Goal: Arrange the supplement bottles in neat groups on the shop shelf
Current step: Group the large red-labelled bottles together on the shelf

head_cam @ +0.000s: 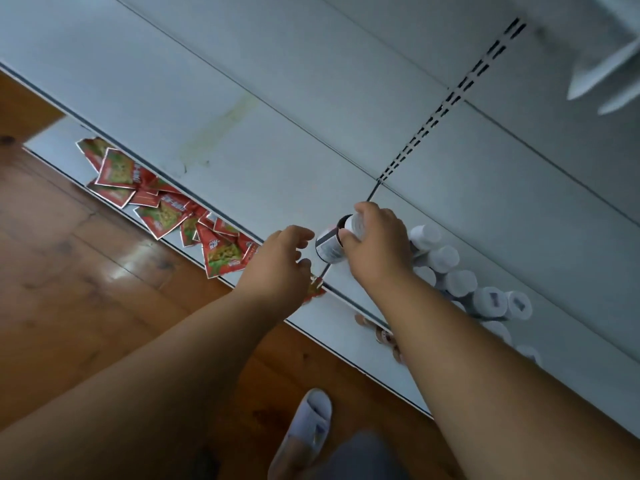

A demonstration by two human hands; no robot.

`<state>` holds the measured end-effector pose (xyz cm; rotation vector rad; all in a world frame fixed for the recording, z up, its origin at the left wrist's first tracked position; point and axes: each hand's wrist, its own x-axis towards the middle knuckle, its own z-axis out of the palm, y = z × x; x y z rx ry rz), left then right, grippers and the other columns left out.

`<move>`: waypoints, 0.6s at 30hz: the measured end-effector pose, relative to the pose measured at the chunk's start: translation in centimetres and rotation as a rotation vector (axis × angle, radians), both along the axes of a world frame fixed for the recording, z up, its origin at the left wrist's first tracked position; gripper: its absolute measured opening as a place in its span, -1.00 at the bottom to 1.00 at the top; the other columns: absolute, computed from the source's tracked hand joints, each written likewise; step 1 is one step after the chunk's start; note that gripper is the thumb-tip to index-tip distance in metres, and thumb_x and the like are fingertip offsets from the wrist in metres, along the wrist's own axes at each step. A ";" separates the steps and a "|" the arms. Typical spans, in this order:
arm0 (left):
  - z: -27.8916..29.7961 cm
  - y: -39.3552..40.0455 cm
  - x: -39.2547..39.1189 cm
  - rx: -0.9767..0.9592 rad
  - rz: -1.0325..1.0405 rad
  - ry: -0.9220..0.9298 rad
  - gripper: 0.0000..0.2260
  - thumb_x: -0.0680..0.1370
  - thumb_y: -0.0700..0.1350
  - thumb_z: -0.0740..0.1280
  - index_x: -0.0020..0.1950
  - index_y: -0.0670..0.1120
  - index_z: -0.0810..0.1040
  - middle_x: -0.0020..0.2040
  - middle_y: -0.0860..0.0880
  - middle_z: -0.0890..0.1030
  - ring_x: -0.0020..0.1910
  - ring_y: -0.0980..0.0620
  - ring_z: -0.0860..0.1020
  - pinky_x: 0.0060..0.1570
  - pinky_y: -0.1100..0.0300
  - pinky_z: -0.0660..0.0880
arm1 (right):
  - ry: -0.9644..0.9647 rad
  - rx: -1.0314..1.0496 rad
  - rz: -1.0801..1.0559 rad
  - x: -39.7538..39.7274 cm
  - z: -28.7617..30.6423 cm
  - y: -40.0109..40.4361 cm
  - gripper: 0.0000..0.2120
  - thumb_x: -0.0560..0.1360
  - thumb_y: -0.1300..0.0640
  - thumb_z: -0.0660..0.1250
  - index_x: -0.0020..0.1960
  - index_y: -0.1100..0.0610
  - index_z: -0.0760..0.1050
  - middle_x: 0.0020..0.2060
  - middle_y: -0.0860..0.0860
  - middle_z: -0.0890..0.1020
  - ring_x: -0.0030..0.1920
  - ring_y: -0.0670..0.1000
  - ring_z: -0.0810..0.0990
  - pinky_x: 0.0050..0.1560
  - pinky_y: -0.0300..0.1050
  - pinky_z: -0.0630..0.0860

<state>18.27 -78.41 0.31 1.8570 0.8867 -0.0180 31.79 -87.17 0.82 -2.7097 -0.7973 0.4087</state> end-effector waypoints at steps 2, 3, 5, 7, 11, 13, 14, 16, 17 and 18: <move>2.7 0.4 -1.9 -0.081 0.135 0.033 -0.68 0.68 -0.15 0.17 0.43 0.05 0.39 0.28 0.02 0.49 0.09 0.06 0.57 -0.15 0.23 0.53 | 0.191 0.146 -0.047 -2.1 2.9 -0.9 -0.55 0.55 -0.02 0.36 0.40 0.01 0.39 0.30 0.03 0.51 0.32 0.06 0.46 0.31 0.00 0.46; 4.2 0.5 -3.2 -0.149 0.222 0.035 -0.71 0.69 -0.11 0.16 0.41 0.06 0.41 0.20 0.04 0.52 -0.04 0.08 0.59 -0.28 0.24 0.54 | 0.279 0.219 -0.059 -3.5 4.9 -1.6 -0.57 0.53 -0.01 0.38 0.37 -0.02 0.41 0.30 0.00 0.52 0.31 0.03 0.48 0.32 0.05 0.48; 8.1 0.6 -6.1 -0.306 0.359 0.062 -0.77 0.68 -0.01 0.16 0.32 0.06 0.47 0.12 0.04 0.58 -0.16 0.07 0.59 -0.34 0.22 0.55 | 0.402 0.303 -0.044 -6.8 9.6 -2.7 -0.61 0.51 0.01 0.40 0.31 -0.07 0.44 0.25 -0.06 0.55 0.26 -0.01 0.51 0.27 0.07 0.52; 12.1 0.6 -9.1 -0.570 0.484 0.079 -0.79 0.67 0.01 0.19 0.21 -0.01 0.54 0.11 -0.06 0.63 -0.09 -0.01 0.63 -0.17 0.10 0.61 | 0.482 0.336 0.012 -9.8 14.9 -3.5 -0.63 0.50 0.06 0.42 0.28 -0.07 0.47 0.17 -0.12 0.57 0.19 -0.08 0.54 0.24 0.01 0.54; 19.7 0.2 -14.1 -1.142 0.531 -0.004 -0.65 0.63 0.07 0.23 0.25 -0.14 0.57 0.02 -0.21 0.62 -0.13 -0.14 0.64 -0.21 0.04 0.63 | 0.637 0.384 0.138 -14.0 24.1 -4.5 -0.64 0.49 0.15 0.42 0.20 -0.19 0.47 0.03 -0.22 0.58 0.07 -0.16 0.59 0.18 -0.11 0.57; 22.4 0.7 -15.4 -1.203 0.459 -0.084 -0.65 0.56 0.03 0.28 0.19 -0.18 0.62 -0.02 -0.23 0.64 -0.14 -0.15 0.65 -0.21 0.06 0.63 | 0.646 0.405 0.156 -15.1 27.0 -4.5 -0.61 0.50 0.16 0.38 0.20 -0.23 0.43 0.08 -0.21 0.57 0.10 -0.16 0.59 0.17 -0.13 0.57; 24.0 1.0 -15.6 -1.227 0.437 -0.146 -0.67 0.52 0.00 0.30 0.12 -0.19 0.65 -0.05 -0.22 0.66 -0.17 -0.13 0.66 -0.20 0.07 0.64 | 0.623 0.439 0.135 -15.5 28.2 -4.3 -0.61 0.51 0.16 0.36 0.23 -0.21 0.40 0.10 -0.21 0.55 0.11 -0.18 0.58 0.16 -0.14 0.57; 26.9 2.4 -15.3 -1.233 0.405 -0.288 -0.69 0.46 -0.08 0.31 0.08 -0.23 0.66 -0.05 -0.23 0.67 -0.18 -0.12 0.67 -0.15 0.06 0.64 | 0.540 0.551 0.038 -16.1 30.3 -3.6 -0.64 0.54 0.12 0.34 0.26 -0.14 0.35 0.10 -0.24 0.53 0.10 -0.27 0.55 0.07 -0.24 0.56; 28.3 3.3 -14.8 -1.214 0.362 -0.360 -0.69 0.45 -0.13 0.33 0.11 -0.27 0.64 0.00 -0.26 0.67 -0.13 -0.13 0.67 -0.10 0.05 0.64 | 0.497 0.607 -0.028 -16.4 31.3 -3.0 -0.66 0.55 0.11 0.34 0.26 -0.12 0.34 0.08 -0.24 0.54 0.05 -0.33 0.54 -0.01 -0.34 0.54; 29.9 4.1 -14.2 -1.180 0.300 -0.419 -0.66 0.45 -0.18 0.36 0.18 -0.31 0.60 0.07 -0.31 0.64 -0.04 -0.17 0.64 -0.02 0.02 0.62 | 0.467 0.658 -0.092 -16.7 32.2 -2.3 -0.68 0.56 0.08 0.35 0.25 -0.11 0.33 0.05 -0.23 0.55 0.00 -0.36 0.55 -0.08 -0.40 0.52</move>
